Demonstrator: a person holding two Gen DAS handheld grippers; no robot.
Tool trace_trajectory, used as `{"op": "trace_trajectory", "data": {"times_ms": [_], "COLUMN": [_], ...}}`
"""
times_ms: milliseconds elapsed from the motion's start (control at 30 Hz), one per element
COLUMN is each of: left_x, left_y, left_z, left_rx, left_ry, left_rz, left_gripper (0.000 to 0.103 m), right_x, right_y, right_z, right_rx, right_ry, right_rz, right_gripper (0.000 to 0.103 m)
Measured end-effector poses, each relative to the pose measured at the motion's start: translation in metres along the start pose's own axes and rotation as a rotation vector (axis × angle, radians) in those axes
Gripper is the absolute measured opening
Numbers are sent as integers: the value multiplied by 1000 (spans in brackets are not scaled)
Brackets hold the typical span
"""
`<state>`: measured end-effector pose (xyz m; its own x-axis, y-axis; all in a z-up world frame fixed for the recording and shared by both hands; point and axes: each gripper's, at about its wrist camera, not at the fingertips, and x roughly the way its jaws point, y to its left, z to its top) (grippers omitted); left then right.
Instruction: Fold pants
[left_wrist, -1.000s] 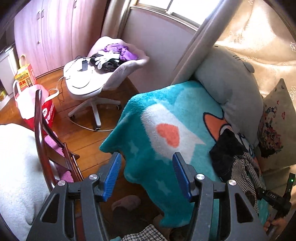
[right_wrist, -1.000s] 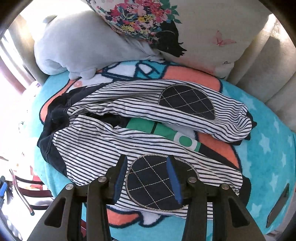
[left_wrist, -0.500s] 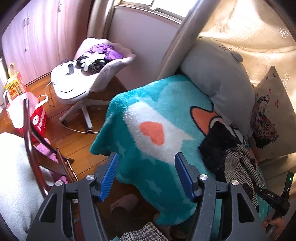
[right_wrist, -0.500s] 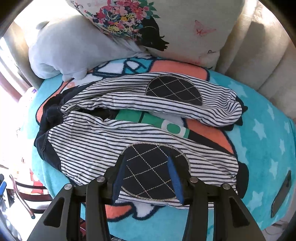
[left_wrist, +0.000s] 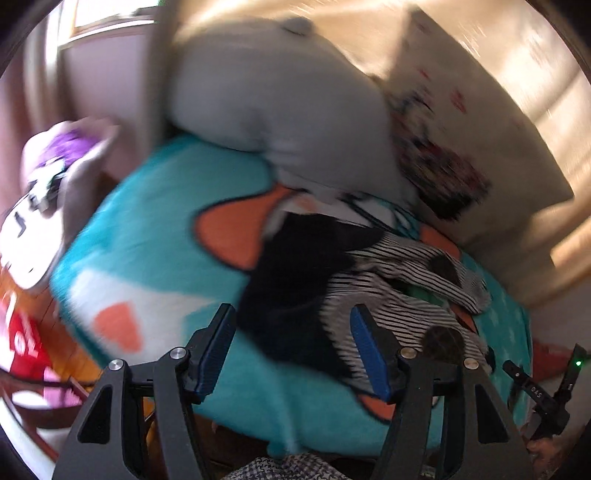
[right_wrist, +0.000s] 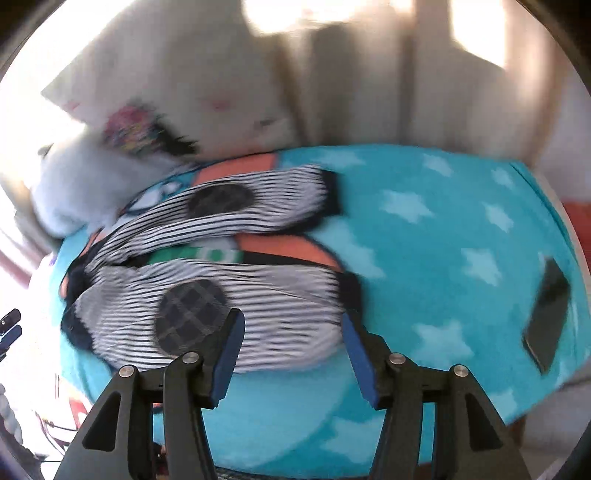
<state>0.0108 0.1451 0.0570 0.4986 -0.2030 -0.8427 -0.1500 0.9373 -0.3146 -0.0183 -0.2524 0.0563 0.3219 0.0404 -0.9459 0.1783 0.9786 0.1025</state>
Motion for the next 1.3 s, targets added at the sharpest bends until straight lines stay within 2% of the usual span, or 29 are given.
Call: {"op": "trace_trajectory", "data": {"times_ms": [100,200,300,400,533,667,833,933,1100,1300], "left_x": [23,40,52,62,77,98,138,163,206,216], "left_y": [-26,-40,-50,-48,-36,-26,-34,-46,-61,-76], "left_z": [15,25,28,34,53,81,108,116,120,121], "left_rx": [56,76,93,96,93,117,223,303,405,550], "left_ry": [45,84,107,128,143,167,225,268,343,349], "left_rz": [-20,-50,-55,-54,-37,-31,-4,-26,-66,-87], "left_gripper": [63,63,63,63,63,63,63,63,63,65], "right_x": [1,5,12,20,33,54,88,109,146,178], "right_y": [-37,-59,-68,-61,-39,-16,8,27,54,77], "right_z": [-13,-26,-28,-21,6,49,98,121,143,152], "right_rx": [120,202,241,226,141,26,-106,-210,-319,-385], "right_ry": [5,15,31,45,28,6,-10,-4,57,137], "right_rz": [-31,-58,-77,-79,-73,-49,-41,-41,32,96], "right_gripper": [59,59,59,59,59,60,60,60,60,60]}}
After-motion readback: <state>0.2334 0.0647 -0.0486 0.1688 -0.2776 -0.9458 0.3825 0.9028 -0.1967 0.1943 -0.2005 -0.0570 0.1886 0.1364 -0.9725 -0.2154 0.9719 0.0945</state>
